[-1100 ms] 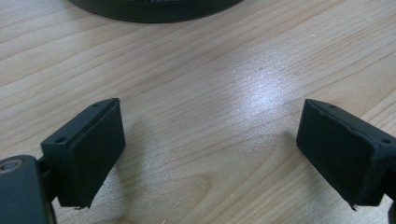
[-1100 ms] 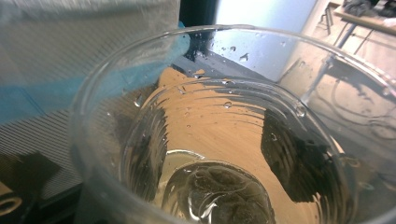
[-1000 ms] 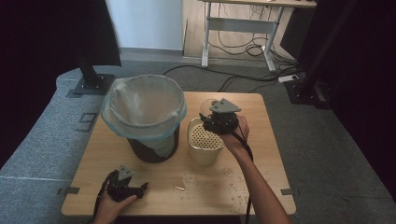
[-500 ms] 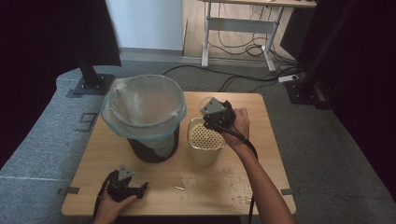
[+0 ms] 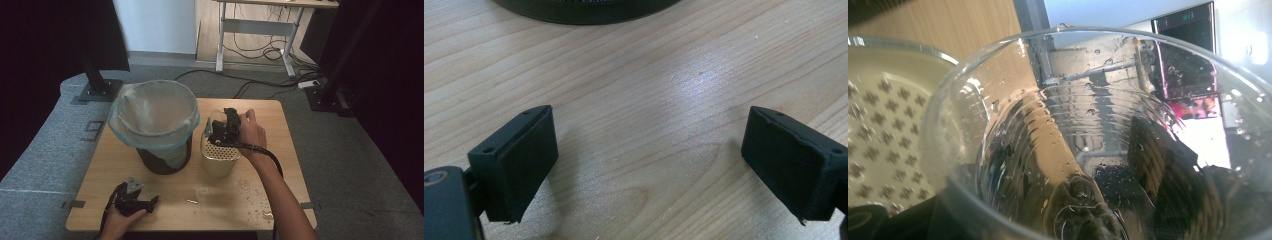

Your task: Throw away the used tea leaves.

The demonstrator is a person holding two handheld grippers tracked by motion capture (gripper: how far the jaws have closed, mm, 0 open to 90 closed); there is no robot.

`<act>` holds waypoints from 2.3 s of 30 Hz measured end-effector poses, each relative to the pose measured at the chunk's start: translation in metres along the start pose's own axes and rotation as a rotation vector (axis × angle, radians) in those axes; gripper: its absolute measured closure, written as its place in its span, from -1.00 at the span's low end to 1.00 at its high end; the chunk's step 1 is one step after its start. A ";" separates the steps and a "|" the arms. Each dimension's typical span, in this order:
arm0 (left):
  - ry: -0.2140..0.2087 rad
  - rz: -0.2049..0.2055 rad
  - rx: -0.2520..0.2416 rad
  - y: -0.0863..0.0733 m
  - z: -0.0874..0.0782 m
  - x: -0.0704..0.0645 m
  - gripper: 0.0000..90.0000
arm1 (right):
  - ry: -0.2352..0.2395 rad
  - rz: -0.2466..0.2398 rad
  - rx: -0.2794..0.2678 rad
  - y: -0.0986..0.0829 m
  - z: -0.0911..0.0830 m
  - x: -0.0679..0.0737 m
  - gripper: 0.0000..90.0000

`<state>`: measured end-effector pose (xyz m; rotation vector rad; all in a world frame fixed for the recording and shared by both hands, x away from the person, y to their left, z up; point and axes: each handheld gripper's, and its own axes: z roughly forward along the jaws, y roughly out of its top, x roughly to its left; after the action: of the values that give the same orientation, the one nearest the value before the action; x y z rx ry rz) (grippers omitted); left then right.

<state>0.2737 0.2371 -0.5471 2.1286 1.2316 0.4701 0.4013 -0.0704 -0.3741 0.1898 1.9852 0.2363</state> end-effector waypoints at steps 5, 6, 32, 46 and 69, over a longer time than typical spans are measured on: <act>0.000 0.000 0.000 0.000 0.000 0.000 -0.84 | -0.014 -0.065 0.023 0.001 0.004 0.002 -0.08; 0.000 0.000 0.000 0.000 0.000 0.000 -0.84 | -0.012 -0.073 0.024 0.000 0.005 0.002 -0.08; -0.001 0.001 0.001 0.000 0.000 0.000 -0.84 | -0.185 -0.520 0.137 -0.008 0.014 0.022 -0.08; 0.000 0.001 0.001 0.000 0.000 0.000 -0.84 | -0.236 -0.692 0.164 -0.007 0.018 0.029 -0.07; -0.003 0.002 0.000 0.000 0.000 0.000 -0.84 | -0.267 -0.813 0.149 0.014 0.015 0.040 -0.06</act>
<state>0.2737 0.2370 -0.5471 2.1295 1.2281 0.4677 0.3990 -0.0463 -0.4114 -0.4690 1.6629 -0.4402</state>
